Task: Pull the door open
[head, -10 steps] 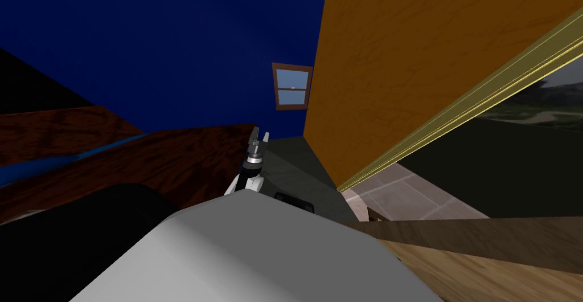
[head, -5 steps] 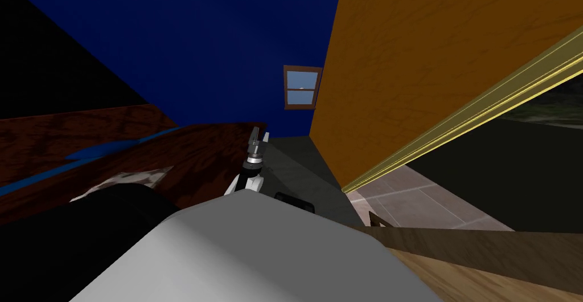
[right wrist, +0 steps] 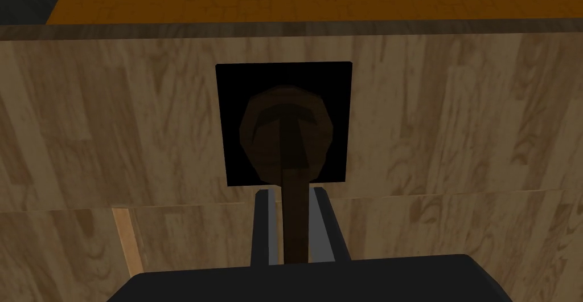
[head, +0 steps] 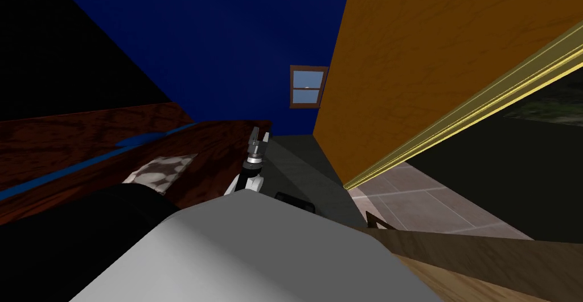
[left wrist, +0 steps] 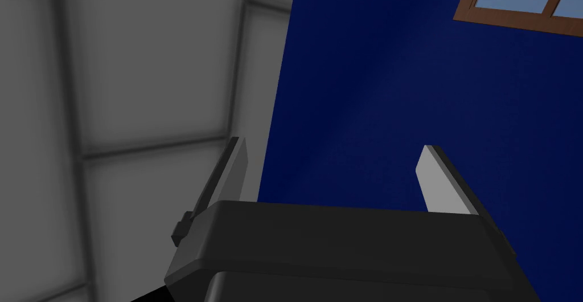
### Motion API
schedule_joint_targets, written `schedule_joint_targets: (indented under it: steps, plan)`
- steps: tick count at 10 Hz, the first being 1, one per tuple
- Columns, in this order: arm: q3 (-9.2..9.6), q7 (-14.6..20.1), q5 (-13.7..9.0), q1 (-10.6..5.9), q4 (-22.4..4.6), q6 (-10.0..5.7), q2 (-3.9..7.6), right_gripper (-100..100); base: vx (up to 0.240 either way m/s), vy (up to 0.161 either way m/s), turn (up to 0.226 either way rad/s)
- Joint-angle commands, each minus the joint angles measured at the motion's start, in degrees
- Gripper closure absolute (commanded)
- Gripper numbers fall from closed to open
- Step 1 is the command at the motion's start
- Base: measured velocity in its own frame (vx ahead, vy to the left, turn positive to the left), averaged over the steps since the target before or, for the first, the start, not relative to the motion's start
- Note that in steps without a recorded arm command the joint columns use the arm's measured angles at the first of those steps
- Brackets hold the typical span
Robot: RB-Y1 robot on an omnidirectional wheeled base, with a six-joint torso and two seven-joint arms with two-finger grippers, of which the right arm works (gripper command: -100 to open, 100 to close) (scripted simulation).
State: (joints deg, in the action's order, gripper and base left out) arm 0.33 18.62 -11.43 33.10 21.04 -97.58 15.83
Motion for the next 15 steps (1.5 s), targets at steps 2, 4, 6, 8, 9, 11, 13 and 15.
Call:
schedule_joint_targets:
  steps: [2, 4, 6, 8, 9, 11, 13, 15]
  plan:
    - [0.0, -0.14, -0.03, 0.69, 0.89, 0.1, -0.16, 100, -0.155, 0.03, 0.015]
    - [0.04, 0.59, -0.47, 2.24, 1.64, 1.42, 0.01, 100, 0.132, -0.059, 0.069]
    - [0.07, 2.01, -1.38, 4.87, 2.9, 2.97, 0.41, 100, 0.145, -0.081, 0.07]
    - [0.07, 2.01, -1.38, 4.87, 2.9, 2.97, 0.41, 100, 0.068, -0.04, 0.008]
    - [0.17, 2.83, -1.93, 6.44, 3.68, 3.68, 0.55, 100, 0.017, -0.018, -0.016]
    - [0.24, 3.18, -2.17, 7.1, 4.02, 3.96, 0.57, 100, -0.005, -0.002, -0.02]
    - [0.3, 3.4, -2.32, 7.43, 2.83, 4.15, 0.57, 100, -0.014, 0.001, -0.008]
    - [0.58, 4.18, -2.89, 9.05, 5.06, 4.89, 0.45, 100, -0.001, -0.005, -0.014]
